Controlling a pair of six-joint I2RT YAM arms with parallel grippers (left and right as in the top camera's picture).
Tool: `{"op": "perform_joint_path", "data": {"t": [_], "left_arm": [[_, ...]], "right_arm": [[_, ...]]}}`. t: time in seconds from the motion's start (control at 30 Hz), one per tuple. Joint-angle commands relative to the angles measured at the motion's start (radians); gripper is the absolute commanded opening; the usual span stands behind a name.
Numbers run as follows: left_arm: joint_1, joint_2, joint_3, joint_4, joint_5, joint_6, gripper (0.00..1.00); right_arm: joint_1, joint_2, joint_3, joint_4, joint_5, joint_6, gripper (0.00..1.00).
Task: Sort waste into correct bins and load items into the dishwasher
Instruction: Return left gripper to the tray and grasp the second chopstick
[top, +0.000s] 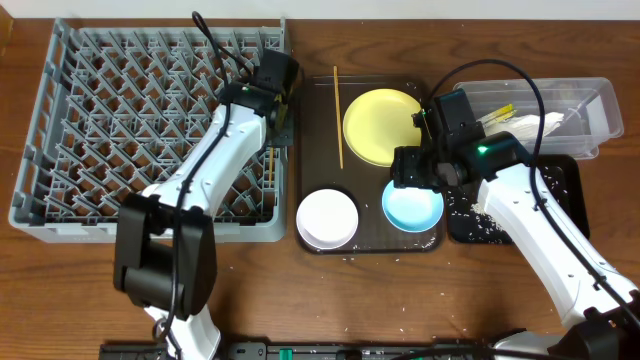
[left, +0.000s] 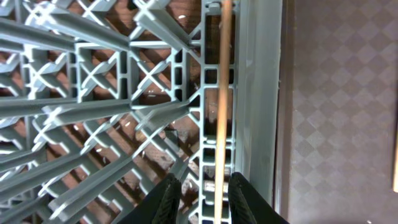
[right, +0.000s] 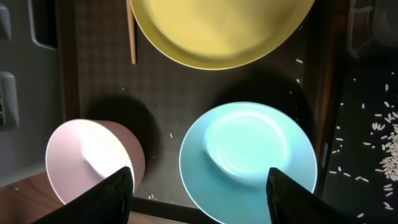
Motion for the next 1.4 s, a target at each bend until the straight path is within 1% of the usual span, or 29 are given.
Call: {"op": "perform_joint_path", "data": {"t": [0.0,0.17,0.27,0.43,0.5,0.73,0.8,0.9,1.13,1.37], "left_arm": [[0.002,-0.100,0.010,-0.013,0.012,0.005,0.29],[-0.025,-0.191,0.010,0.026,0.227,0.002,0.28],[-0.069,-0.195,0.010,0.077,0.257,0.002,0.30],[-0.139,-0.115,0.008,0.223,0.166,0.002,0.57],[-0.152,-0.063,0.008,0.290,0.116,0.002,0.60],[-0.148,0.121,0.008,0.472,0.095,-0.006,0.58],[-0.144,0.156,0.008,0.515,0.096,-0.007,0.52],[-0.143,0.210,0.008,0.579,0.097,-0.018,0.49],[-0.142,0.310,0.008,0.660,0.096,-0.017,0.48],[-0.141,0.355,0.008,0.720,0.089,-0.018,0.45]], "right_arm": [[0.004,0.004,0.012,0.002,0.010,0.001,0.67],[0.004,0.004,0.012,-0.010,0.010,0.001,0.67],[0.004,0.004,0.012,-0.004,0.010,0.001,0.68],[0.004,0.004,0.012,-0.006,0.010,0.001,0.68],[0.004,0.004,0.012,-0.006,0.010,0.001,0.69],[0.004,0.004,0.012,-0.009,0.010,0.002,0.69],[0.004,0.004,0.012,-0.011,0.010,0.001,0.69],[0.004,0.004,0.012,-0.010,0.010,0.002,0.69],[0.005,0.004,0.012,-0.010,0.010,0.002,0.69],[0.005,0.004,0.012,-0.011,0.010,0.003,0.68]]}}
